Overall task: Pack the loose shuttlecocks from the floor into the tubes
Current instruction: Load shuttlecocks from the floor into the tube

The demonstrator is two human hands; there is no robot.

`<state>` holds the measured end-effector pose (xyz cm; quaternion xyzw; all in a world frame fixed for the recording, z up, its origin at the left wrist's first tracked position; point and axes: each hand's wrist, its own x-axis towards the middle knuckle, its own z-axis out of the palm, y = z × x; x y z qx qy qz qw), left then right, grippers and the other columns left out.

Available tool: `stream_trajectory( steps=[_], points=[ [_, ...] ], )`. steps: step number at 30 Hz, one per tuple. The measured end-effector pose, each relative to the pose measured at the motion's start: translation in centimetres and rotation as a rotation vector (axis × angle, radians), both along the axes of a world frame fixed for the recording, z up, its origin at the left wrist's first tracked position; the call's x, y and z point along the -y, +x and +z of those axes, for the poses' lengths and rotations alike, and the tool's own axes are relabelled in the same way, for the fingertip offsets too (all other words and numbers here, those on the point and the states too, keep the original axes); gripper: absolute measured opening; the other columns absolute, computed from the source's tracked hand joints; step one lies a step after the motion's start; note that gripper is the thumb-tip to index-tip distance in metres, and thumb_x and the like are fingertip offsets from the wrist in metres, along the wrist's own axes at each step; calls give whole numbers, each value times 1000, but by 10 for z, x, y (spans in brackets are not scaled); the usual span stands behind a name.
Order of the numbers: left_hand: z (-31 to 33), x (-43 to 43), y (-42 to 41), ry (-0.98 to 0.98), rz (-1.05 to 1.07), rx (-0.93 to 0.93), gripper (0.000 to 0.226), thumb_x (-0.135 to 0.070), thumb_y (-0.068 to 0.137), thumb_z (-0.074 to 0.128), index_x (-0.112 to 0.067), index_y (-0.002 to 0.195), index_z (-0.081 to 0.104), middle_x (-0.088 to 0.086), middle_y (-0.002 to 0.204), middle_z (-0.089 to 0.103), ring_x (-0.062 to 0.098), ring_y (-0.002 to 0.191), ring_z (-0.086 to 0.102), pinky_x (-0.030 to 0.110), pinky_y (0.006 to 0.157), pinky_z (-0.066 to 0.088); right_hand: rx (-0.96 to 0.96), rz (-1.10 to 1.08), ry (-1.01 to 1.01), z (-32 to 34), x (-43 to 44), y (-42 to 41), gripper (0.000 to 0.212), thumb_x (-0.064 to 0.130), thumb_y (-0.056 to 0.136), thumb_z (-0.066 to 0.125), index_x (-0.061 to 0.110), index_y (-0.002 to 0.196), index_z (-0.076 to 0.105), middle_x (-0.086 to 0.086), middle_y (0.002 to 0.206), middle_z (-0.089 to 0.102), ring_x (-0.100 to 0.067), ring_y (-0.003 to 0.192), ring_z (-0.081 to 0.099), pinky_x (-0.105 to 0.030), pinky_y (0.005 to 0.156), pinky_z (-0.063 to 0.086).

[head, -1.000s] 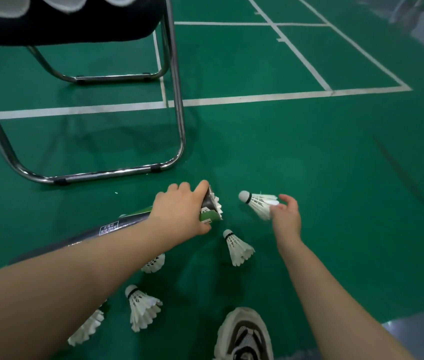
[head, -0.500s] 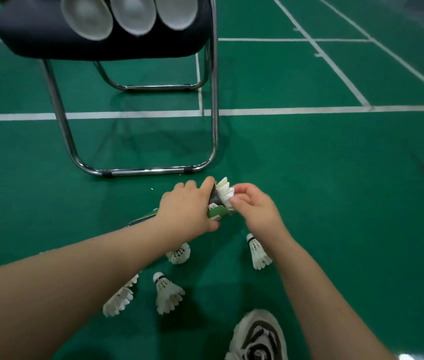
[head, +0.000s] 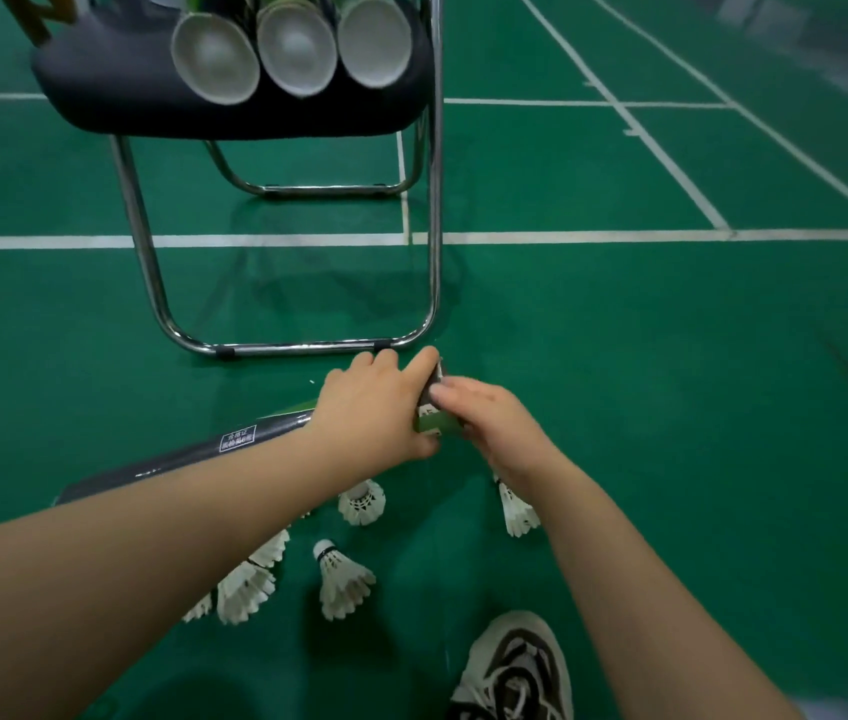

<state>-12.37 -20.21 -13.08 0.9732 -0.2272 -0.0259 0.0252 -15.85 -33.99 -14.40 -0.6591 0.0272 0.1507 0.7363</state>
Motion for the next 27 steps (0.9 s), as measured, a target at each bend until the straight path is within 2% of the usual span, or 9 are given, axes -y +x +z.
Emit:
stream_trajectory(
  steps=[2, 4, 7, 10, 12, 15, 18, 24, 27],
  points=[
    [-3, 4, 4, -10, 35, -30, 80, -57, 74, 63, -27, 137, 25, 6, 114, 50, 29, 108, 47, 40, 82, 43, -37, -477, 88, -17, 14, -3, 16, 12, 91, 52, 14, 83, 65, 0, 74, 65, -8, 66, 62, -20, 69, 49],
    [-10, 4, 5, 27, 39, -50, 82, -57, 74, 63, -26, 138, 23, 7, 113, 49, 29, 106, 47, 39, 81, 42, -242, -733, -65, -49, 34, -8, 16, 13, 90, 51, 16, 77, 60, -1, 68, 58, -14, 64, 55, -27, 66, 45],
    [-22, 1, 3, 85, 8, -58, 80, -56, 75, 64, -27, 137, 23, 7, 111, 49, 27, 103, 46, 39, 81, 41, -595, -548, -398, -107, 49, -25, 9, 20, 88, 49, 13, 82, 51, -4, 63, 50, -17, 54, 44, -27, 54, 36],
    [-32, -2, 4, 120, -17, -68, 78, -55, 77, 64, -28, 137, 22, 8, 115, 48, 28, 106, 45, 40, 85, 41, -699, -371, -615, -147, 49, -45, 21, 26, 88, 49, 17, 106, 47, -8, 76, 55, -22, 57, 48, -27, 53, 37],
    [-39, -4, 4, 140, -33, -80, 77, -54, 78, 64, -28, 137, 22, 8, 116, 47, 29, 107, 45, 41, 86, 41, -709, -425, -568, -156, 45, -49, 28, 22, 89, 47, 21, 116, 43, -8, 87, 54, -24, 68, 51, -29, 59, 40],
    [-45, -6, 3, 145, -38, -91, 77, -54, 78, 63, -28, 137, 20, 9, 117, 47, 29, 107, 45, 40, 85, 41, -727, -606, -194, -150, 44, -44, 27, 11, 90, 46, 19, 117, 47, -9, 110, 51, -24, 90, 49, -34, 73, 42],
    [-49, -11, 5, 134, -19, -100, 78, -54, 78, 63, -27, 137, 21, 9, 115, 48, 29, 106, 45, 40, 85, 41, -714, -747, 52, -145, 49, -35, 27, 9, 92, 49, 10, 118, 55, -9, 117, 56, -20, 99, 51, -37, 84, 40],
    [-55, -23, 7, 138, -7, -115, 74, -53, 78, 64, -27, 134, 24, 8, 112, 49, 28, 104, 46, 40, 83, 42, -575, -814, 76, -140, 44, -23, 37, 14, 92, 54, 6, 128, 54, -5, 129, 56, -17, 118, 50, -38, 105, 32],
    [-58, -31, 7, 143, -2, -122, 73, -52, 78, 64, -27, 134, 23, 8, 112, 49, 28, 104, 46, 39, 83, 43, -452, -802, 35, -125, 34, -18, 32, 13, 91, 53, 8, 122, 61, -2, 126, 58, -16, 119, 51, -36, 106, 34]
  ],
)
